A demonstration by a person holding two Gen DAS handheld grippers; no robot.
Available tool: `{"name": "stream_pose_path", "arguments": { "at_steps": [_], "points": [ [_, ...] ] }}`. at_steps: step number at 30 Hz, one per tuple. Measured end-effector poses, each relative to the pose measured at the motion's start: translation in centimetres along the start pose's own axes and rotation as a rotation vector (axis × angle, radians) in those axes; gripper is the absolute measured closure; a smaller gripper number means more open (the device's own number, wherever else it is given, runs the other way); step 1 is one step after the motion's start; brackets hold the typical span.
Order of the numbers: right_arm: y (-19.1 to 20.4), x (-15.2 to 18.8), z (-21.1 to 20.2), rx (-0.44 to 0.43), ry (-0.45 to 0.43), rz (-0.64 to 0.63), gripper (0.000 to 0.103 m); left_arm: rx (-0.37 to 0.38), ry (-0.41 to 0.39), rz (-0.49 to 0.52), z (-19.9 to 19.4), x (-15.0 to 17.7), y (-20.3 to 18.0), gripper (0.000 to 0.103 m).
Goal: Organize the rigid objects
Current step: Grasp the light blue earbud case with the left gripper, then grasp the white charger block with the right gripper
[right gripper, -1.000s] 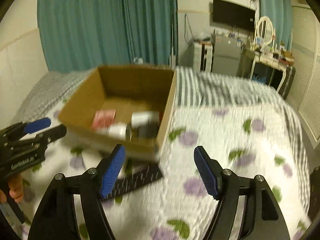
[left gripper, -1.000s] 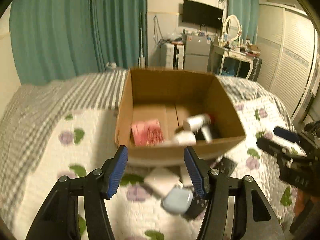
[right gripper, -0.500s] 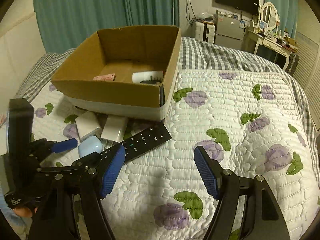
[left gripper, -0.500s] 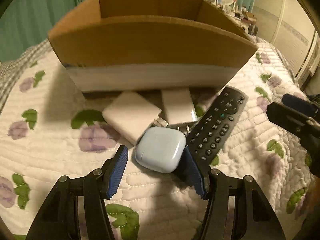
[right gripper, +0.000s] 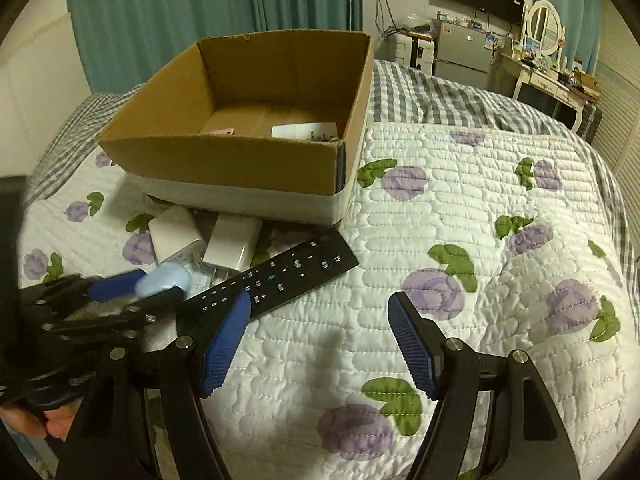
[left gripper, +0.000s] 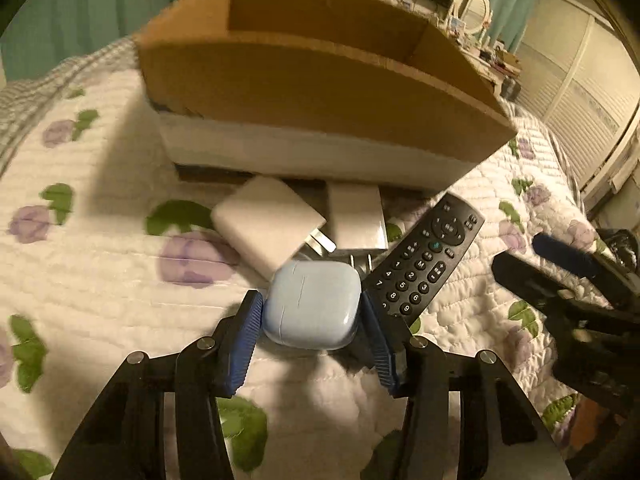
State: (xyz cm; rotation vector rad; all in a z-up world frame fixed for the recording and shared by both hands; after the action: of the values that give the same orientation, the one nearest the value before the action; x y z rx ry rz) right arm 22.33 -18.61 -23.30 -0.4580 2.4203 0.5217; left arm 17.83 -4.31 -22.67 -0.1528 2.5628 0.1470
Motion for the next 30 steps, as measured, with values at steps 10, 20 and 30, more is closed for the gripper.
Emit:
{"name": "stream_pose_path", "arguments": {
  "at_steps": [10,20,30],
  "points": [
    [2.7,-0.3,2.0,-0.035,0.029,-0.023,0.032,-0.177,-0.157,-0.041,-2.9,-3.0,4.7,0.052],
    [5.3,-2.7,7.9,-0.091,0.058,-0.034,0.057,-0.237,-0.14,-0.092,-1.4,-3.6,7.9,0.052],
    [5.1,-3.0,12.0,-0.01,0.111,-0.011,0.057,-0.239,-0.128,-0.084,-0.9,-3.6,7.8,0.052]
  ]
}}
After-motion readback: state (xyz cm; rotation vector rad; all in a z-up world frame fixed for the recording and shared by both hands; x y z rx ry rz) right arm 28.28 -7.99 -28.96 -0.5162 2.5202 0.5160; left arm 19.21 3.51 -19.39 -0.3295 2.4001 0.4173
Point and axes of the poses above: each gripper's, at about its wrist camera, not at the fingertips, and z roughly the way its jaws point, y to its left, x to its underside, the point moved 10 cm from there along z, roughly the way its jaws point, and after that the axes turned 15 degrees about -x, right-handed, at the moved point
